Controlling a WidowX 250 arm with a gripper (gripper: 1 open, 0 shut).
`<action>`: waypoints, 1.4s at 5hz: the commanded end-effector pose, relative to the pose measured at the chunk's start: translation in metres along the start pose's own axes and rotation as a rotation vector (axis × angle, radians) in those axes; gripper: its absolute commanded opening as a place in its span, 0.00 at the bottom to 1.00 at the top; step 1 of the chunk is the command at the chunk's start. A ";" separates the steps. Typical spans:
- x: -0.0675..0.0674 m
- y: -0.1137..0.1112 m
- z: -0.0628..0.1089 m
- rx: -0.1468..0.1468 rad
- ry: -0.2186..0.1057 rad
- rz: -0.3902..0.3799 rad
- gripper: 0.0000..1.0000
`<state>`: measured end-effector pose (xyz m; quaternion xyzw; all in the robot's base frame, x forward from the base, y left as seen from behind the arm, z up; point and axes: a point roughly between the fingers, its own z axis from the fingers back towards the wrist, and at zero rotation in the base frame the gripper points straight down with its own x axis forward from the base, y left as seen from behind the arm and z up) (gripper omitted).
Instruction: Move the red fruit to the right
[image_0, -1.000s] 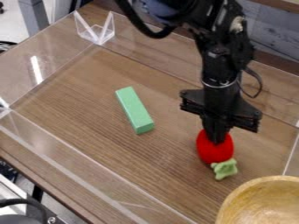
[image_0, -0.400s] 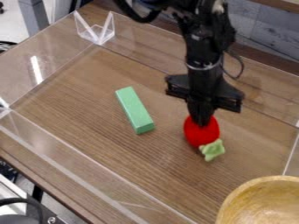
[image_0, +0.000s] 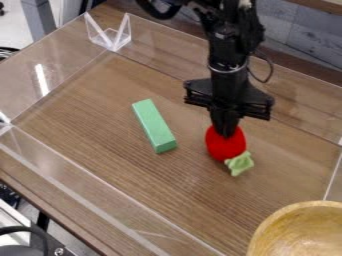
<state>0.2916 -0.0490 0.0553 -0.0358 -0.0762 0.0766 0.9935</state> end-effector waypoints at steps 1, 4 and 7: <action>0.002 -0.010 0.011 -0.002 -0.039 0.018 0.00; -0.008 -0.004 -0.007 0.009 -0.029 -0.045 0.00; -0.015 0.011 -0.007 0.028 -0.039 -0.028 1.00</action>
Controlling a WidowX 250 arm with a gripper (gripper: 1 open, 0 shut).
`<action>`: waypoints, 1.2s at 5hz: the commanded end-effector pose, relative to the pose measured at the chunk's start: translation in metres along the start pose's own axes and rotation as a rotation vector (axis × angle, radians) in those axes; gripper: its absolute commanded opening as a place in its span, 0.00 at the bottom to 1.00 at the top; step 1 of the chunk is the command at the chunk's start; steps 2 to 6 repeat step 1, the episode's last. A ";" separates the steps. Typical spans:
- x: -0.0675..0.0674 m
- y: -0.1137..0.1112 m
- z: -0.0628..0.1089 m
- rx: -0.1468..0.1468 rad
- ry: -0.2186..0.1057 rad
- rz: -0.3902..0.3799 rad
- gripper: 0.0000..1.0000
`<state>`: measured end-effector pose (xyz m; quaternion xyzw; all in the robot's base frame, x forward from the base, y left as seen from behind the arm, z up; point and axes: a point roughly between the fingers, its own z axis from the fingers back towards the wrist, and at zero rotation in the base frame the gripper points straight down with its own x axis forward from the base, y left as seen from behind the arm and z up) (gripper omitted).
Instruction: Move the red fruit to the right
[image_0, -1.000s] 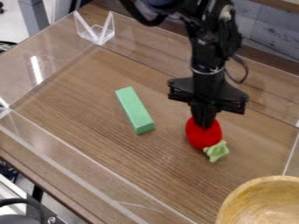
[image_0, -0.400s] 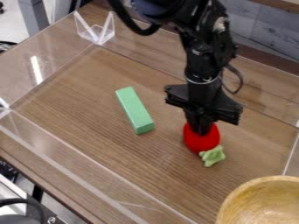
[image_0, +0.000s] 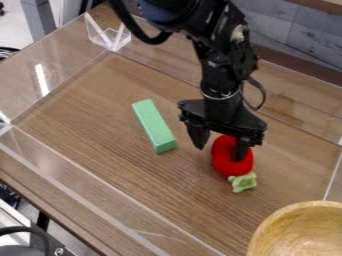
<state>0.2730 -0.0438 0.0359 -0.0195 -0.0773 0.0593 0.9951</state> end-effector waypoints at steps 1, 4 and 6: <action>0.003 0.002 0.002 0.004 -0.049 0.015 1.00; 0.003 0.002 0.002 0.004 -0.049 0.015 1.00; 0.003 0.002 0.002 0.004 -0.049 0.015 1.00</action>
